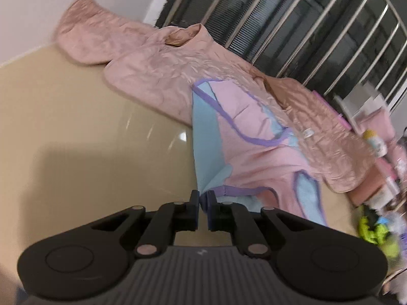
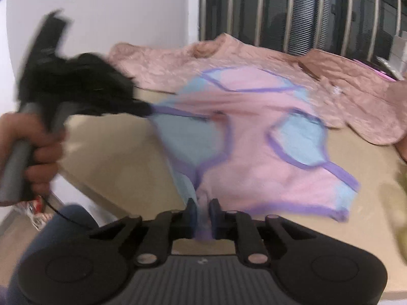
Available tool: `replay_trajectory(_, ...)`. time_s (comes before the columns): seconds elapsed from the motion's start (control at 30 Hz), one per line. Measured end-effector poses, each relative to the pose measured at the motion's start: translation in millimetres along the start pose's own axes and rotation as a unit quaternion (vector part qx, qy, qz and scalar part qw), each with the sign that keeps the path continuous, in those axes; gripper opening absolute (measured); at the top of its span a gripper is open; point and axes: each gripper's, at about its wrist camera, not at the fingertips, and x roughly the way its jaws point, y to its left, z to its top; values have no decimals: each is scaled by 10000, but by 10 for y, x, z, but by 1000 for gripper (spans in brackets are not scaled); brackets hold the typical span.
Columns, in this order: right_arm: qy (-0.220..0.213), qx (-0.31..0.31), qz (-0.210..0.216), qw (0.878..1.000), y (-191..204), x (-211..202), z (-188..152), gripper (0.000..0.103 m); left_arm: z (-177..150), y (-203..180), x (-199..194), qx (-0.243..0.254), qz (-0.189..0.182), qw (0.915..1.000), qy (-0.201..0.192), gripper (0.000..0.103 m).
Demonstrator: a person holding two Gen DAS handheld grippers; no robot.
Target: Fold clothes
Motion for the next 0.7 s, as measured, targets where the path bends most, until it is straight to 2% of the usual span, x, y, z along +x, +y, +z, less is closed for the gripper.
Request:
replay_trajectory(0.07,130,-138,-356,9992,-168,-122,-53,5,-81,-56,-129,163,-140,9997,-89,4)
replay_trajectory(0.13,277,-107,-655,9974,-350,-197,-96,6,-38,-124,-155,436,-229,9987,-99,17)
replay_trajectory(0.17,338,-59,-738,9967,-434,-217,-113,8,59,-141,-134,536,-200,9982,-194,37)
replay_trajectory(0.2,347,-15,-764,9965,-476,-250,-132,12,168,-155,-100,624,-157,9975,-288,48)
replay_trajectory(0.23,337,23,-776,9964,-502,-291,-154,14,328,-152,-13,657,-57,9971,-373,50)
replay_trajectory(0.27,290,65,-742,9968,-509,-318,-155,24,495,-151,90,693,35,9967,-420,50)
replay_trajectory(0.3,219,99,-695,9973,-496,-330,-148,39,691,-160,263,738,95,9967,-311,54)
replay_trajectory(0.33,144,129,-649,9977,-478,-338,-142,46,879,-176,444,798,175,9964,-204,56)
replay_trajectory(0.37,68,159,-604,9980,-461,-346,-136,51,1028,-219,663,918,333,9952,-106,62)
replay_trajectory(0.5,15,203,-884,9959,-407,-240,-72,51,1491,-401,1446,1391,972,9852,248,64)
replay_trajectory(0.57,29,282,-1003,9946,-425,-207,-67,51,1629,-433,1668,1408,863,9860,252,64)
replay_trajectory(0.6,62,363,-1025,9940,-446,-182,-58,50,1696,-455,1814,1397,729,9867,389,64)
replay_trajectory(0.67,111,478,-1008,9937,-499,-151,-55,50,1792,-522,2129,1510,761,9828,742,64)
replay_trajectory(0.7,121,502,-1020,9934,-520,-139,-56,50,1796,-553,2253,1687,886,9781,836,64)
